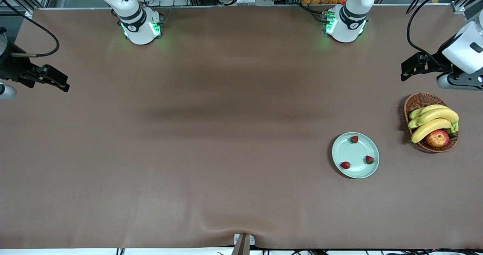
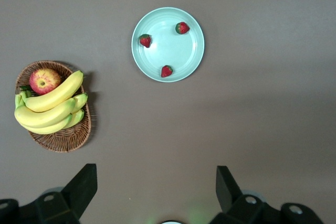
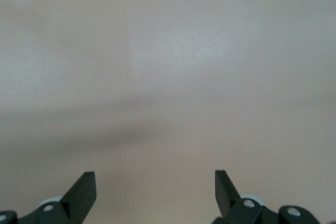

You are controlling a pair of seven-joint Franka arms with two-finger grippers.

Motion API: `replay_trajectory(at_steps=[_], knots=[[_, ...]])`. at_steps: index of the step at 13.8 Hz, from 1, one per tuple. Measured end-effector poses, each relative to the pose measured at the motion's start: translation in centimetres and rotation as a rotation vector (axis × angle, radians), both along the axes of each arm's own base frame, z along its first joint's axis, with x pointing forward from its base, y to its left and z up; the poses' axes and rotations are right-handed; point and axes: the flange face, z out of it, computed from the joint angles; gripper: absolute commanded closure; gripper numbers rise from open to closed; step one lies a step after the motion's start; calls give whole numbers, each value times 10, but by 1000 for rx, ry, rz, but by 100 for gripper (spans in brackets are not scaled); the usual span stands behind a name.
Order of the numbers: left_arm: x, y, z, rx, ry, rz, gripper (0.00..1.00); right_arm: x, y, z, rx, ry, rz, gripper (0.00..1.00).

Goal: Collect all strawberries into plate

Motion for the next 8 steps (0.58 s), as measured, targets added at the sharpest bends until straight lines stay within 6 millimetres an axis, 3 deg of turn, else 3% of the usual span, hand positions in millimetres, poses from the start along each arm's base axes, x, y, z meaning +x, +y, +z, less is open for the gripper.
replay_trajectory(at_steps=[3, 8], knots=[[0, 10, 0, -1, 5, 13, 0, 0, 0, 0, 0, 0, 0, 0], [0, 9, 0, -1, 5, 10, 0, 0, 0, 0, 0, 0, 0, 0]])
